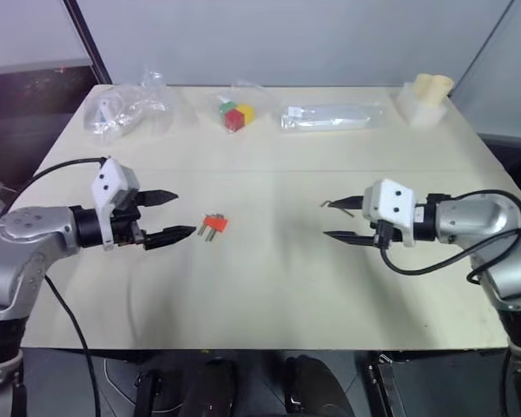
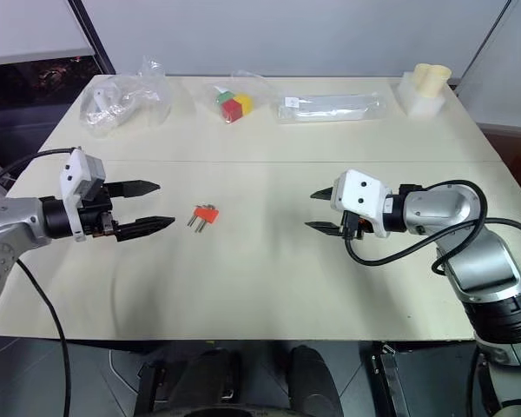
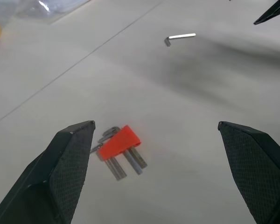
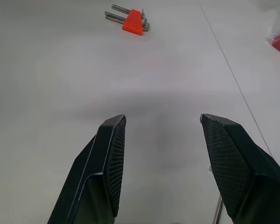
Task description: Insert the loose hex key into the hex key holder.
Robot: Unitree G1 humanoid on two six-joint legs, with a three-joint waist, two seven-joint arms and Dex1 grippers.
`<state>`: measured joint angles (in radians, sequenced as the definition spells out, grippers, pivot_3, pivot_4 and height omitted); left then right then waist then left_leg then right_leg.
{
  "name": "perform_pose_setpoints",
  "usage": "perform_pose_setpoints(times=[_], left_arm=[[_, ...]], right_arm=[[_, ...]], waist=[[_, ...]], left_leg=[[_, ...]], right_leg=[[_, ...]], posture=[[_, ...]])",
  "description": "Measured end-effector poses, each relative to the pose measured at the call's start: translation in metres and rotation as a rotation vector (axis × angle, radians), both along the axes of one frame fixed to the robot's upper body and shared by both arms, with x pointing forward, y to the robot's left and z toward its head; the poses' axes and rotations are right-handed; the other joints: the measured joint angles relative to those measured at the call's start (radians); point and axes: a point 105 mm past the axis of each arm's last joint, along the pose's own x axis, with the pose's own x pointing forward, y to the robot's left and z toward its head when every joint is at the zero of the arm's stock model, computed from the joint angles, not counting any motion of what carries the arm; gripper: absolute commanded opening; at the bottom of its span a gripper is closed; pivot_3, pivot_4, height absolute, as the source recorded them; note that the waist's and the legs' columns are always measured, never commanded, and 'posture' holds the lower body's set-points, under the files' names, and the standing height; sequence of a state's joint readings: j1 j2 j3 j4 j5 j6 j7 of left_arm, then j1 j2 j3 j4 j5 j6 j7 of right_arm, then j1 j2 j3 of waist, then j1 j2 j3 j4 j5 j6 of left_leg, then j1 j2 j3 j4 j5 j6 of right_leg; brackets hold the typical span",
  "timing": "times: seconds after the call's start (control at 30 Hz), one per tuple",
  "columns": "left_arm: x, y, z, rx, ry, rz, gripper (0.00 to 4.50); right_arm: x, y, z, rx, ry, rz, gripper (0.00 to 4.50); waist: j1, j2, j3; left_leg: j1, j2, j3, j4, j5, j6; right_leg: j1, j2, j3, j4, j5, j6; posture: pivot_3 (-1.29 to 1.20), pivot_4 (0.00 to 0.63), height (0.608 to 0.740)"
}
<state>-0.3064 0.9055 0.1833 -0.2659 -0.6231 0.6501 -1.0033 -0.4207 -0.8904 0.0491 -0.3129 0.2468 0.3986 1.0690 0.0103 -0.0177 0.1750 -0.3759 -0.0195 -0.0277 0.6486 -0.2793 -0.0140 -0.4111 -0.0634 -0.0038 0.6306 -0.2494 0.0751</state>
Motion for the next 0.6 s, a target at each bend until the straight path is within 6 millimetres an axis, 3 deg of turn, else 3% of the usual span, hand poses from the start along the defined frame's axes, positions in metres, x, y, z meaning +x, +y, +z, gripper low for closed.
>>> perform_pose_setpoints(times=[0.6], left_arm=[[-0.004, -0.006, 0.005, -0.023, 0.010, -0.022, 4.44]], right_arm=[[-0.003, 0.013, 0.001, 0.023, 0.000, 0.031, 2.62]], waist=[[0.000, 0.000, 0.000]], left_leg=[[0.000, 0.000, 0.000, 0.000, 0.000, 0.000]], right_leg=[[0.000, 0.000, 0.000, 0.000, 0.000, 0.000]], posture=[[0.00, 0.150, 0.740]])
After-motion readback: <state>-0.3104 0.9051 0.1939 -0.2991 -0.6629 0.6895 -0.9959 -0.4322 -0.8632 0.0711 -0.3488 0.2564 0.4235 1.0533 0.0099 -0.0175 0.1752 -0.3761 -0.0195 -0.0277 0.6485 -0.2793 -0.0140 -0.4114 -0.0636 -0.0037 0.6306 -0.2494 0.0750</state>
